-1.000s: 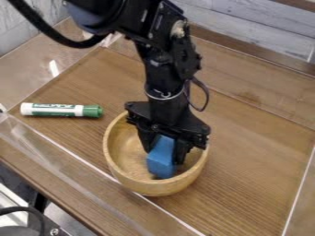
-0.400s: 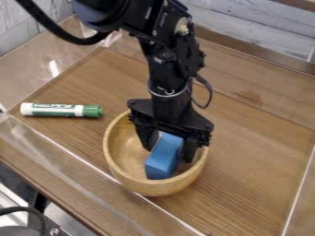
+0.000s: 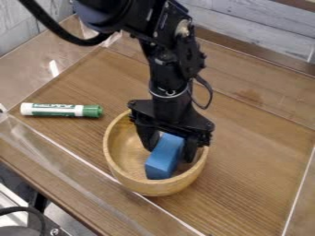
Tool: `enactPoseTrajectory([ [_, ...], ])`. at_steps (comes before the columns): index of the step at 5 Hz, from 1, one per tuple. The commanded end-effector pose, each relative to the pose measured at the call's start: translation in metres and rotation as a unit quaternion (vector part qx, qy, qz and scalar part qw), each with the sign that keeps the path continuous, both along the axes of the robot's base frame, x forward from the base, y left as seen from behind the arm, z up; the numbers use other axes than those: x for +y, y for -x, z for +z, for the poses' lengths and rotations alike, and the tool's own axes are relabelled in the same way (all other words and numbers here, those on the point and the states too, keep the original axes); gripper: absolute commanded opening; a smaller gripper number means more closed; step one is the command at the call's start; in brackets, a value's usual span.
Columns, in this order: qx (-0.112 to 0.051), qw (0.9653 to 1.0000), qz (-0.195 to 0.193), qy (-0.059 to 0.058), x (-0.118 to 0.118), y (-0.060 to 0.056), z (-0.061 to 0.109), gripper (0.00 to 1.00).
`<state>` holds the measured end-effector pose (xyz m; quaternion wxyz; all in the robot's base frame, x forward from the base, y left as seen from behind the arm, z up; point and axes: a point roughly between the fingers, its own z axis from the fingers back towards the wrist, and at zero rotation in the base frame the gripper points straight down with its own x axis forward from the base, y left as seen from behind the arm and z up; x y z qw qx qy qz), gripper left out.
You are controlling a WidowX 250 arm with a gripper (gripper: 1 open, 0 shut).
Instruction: Remove the blue block from inside the brown bowl and put it on the table
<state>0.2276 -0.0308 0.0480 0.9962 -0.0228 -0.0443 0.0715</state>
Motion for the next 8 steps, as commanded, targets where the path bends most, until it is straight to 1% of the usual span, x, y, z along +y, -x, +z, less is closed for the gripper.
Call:
enactPoseTrajectory([
  [1,-0.019,0.9998,-0.002,0.0,-0.002,-0.008,0.006,1.0],
  [2,-0.019,0.9998,0.002,0.0,-0.002,-0.008,0.004,1.0],
  [3,-0.019,0.9998,0.003,0.001,-0.002,-0.008,0.002,0.0],
  [8,-0.009,1.0,-0.002,-0.002,-0.001,-0.007,0.017,0.0],
])
